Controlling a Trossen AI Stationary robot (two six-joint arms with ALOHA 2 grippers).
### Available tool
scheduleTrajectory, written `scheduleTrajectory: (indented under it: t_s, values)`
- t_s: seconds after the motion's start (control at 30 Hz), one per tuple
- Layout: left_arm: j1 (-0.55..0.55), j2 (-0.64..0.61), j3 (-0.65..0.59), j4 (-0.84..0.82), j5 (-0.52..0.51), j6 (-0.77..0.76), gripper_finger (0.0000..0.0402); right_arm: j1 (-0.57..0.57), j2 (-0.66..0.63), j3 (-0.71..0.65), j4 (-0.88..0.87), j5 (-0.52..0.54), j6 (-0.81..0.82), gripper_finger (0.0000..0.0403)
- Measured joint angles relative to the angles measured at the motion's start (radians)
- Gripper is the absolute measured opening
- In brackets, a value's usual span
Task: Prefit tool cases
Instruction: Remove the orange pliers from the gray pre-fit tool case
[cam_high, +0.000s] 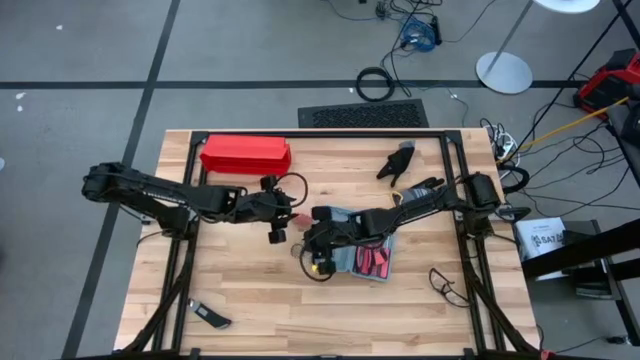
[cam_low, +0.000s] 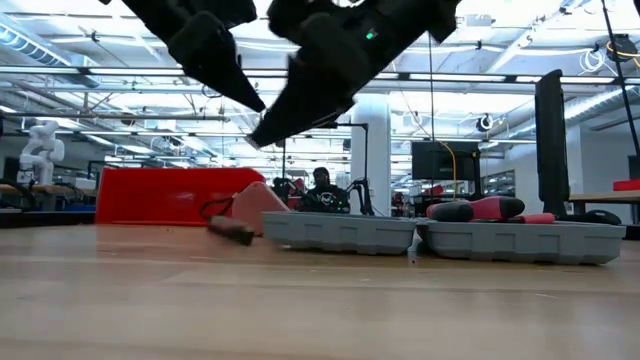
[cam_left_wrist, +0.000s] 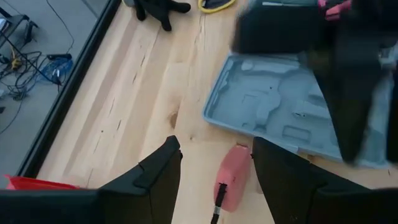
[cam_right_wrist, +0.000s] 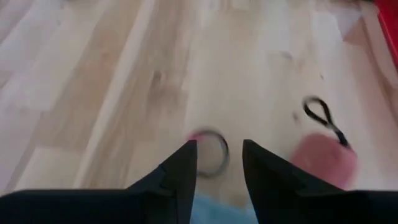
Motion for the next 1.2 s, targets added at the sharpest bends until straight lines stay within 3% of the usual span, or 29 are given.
scheduleTrajectory:
  t_s: [0.2, 0.33, 0.5, 0.67, 0.97, 1.2]
  values:
    - [-0.026, 0.023, 0.0, 0.015, 0.006, -0.001, 0.0203, 0.03, -0.117, -0.006, -0.385, 0.089, 0.115, 0.0115]
    - [-0.037, 0.086, 0.0, 0.112, 0.006, 0.0, 0.0203, 0.094, -0.233, -0.097, -0.533, 0.181, 0.244, 0.0115]
    - [-0.032, 0.211, 0.0, 0.299, 0.007, 0.027, 0.0203, 0.152, -0.407, -0.318, -0.49, 0.206, 0.524, 0.0116]
    - [-0.021, 0.314, -0.001, 0.424, 0.006, 0.057, 0.0203, 0.151, -0.496, -0.469, -0.41, 0.196, 0.721, 0.0136]
    - [-0.016, 0.349, -0.001, 0.458, 0.006, 0.058, 0.0203, 0.118, -0.474, -0.494, -0.311, 0.153, 0.758, 0.0187]
    - [-0.016, 0.349, -0.001, 0.455, 0.005, 0.058, 0.0203, 0.111, -0.393, -0.494, -0.298, 0.1, 0.807, 0.0196]
